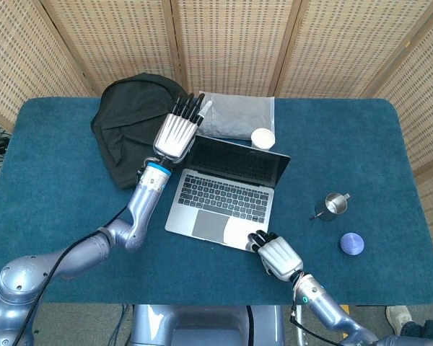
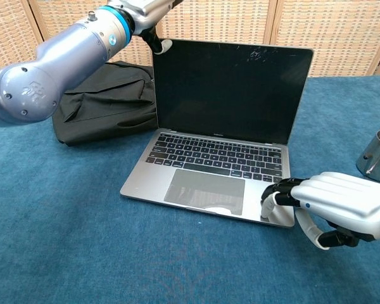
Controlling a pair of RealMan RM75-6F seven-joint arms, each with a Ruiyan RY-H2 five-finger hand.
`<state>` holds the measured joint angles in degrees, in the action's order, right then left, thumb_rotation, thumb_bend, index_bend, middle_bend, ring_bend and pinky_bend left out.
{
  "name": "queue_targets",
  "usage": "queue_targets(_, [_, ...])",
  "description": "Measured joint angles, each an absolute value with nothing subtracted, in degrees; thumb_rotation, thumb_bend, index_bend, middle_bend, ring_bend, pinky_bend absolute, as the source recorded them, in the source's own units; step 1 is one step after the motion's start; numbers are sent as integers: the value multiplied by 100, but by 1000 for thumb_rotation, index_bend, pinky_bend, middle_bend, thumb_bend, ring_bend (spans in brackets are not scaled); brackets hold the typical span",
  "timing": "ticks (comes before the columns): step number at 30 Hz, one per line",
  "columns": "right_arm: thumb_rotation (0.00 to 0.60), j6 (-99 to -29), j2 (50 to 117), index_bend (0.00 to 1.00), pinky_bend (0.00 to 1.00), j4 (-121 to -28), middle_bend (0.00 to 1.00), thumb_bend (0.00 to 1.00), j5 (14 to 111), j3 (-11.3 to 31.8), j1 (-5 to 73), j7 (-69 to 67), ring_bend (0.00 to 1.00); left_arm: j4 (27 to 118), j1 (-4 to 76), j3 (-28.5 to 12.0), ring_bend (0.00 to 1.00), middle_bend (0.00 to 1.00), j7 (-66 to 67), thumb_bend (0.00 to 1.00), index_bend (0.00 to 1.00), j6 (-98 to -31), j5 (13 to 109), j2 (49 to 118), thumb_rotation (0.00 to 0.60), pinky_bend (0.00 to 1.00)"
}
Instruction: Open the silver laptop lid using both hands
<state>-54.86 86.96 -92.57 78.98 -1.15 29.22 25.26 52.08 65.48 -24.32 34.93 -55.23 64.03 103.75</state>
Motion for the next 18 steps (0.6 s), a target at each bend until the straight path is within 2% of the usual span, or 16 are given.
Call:
queue_targets(10, [600, -5509, 8670, 251, 247, -9244, 141, 952, 7865, -112, 2944, 2462, 114, 4860, 6711, -2442, 0, 0, 3230, 434, 0, -5456, 6293, 10429, 600, 0])
queue_targets(18, [600, -5605, 8631, 251, 247, -9313, 141, 954, 7875, -127, 2926, 2490, 114, 5176, 6610, -2343, 0, 0, 3031, 437, 0, -5555, 6369, 10238, 600, 0])
